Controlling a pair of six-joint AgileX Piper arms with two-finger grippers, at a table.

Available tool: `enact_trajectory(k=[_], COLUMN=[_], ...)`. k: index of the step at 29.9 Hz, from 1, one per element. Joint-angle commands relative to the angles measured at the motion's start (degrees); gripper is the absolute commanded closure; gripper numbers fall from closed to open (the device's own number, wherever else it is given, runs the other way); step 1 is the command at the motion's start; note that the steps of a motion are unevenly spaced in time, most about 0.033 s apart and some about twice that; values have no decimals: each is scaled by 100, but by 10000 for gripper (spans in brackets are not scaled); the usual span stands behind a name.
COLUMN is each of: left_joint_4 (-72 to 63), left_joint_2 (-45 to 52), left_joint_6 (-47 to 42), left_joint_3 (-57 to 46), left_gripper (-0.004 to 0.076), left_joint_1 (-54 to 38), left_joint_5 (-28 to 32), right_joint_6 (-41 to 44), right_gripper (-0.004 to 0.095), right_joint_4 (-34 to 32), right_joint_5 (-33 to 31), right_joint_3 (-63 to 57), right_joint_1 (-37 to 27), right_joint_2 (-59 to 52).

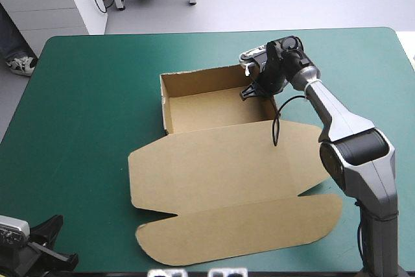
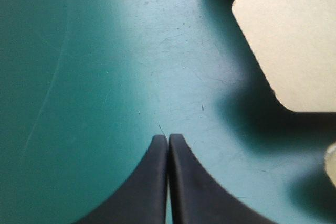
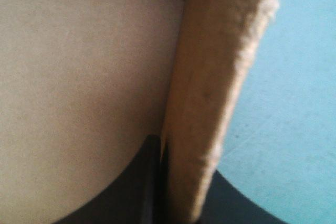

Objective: Fold the box

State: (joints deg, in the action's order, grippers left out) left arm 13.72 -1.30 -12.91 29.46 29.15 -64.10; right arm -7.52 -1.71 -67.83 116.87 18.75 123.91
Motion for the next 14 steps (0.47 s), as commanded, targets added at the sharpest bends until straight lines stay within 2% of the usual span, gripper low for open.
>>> enact_trajectory(k=[1,5,14], left_joint_4=[74,19,-200], left_joint_2=[-86,-86,-86], left_joint_6=[-48,-48,-48], left_joint_3=[109,109,109], left_gripper=[732,732,732], left_joint_1=[31,31,31], left_joint_5=[370,331,304], right_joint_6=[0,-41,-686], right_gripper=[928,928,928], right_joint_4=[-1023,-1547,-1664], right_joint_5=[-101,-309,-102], right_joint_3=[269,329,329], right_joint_1=[-202,-710,-2603], right_joint_2=[-366,-366,-366])
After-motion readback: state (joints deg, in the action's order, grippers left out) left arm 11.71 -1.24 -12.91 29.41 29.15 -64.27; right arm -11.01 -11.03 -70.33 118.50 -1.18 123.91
